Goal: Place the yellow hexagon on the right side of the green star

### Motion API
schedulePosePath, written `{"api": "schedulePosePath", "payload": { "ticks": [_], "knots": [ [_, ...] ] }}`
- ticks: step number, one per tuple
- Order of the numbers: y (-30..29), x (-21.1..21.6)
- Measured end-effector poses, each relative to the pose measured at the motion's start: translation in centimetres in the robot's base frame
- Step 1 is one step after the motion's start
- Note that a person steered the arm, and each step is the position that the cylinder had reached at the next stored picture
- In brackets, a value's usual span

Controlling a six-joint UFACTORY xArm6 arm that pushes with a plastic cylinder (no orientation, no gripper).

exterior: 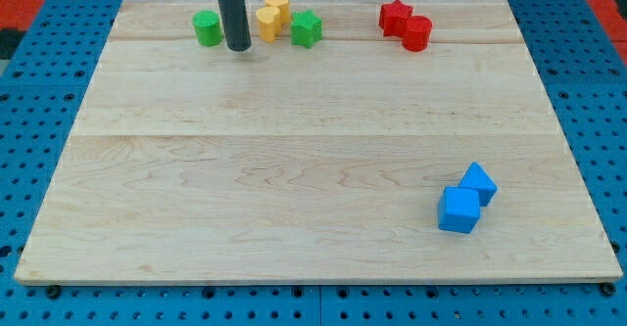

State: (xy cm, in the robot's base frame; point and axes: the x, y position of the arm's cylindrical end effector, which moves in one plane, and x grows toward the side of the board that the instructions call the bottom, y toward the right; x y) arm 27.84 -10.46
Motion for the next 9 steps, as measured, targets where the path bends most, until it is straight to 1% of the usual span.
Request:
{"api": "schedulePosePath", "payload": {
  "ticks": [1, 2, 3, 4, 5, 6, 8, 9],
  "knots": [
    [-4.3, -2.1],
    [-3.6, -5.1],
    [-2.7, -5.1],
    [0.3, -7.2],
    [2.0, -8.3],
    [4.5, -8.7],
    [11.8, -8.4],
    [13.4, -8.2]
  ]
}}
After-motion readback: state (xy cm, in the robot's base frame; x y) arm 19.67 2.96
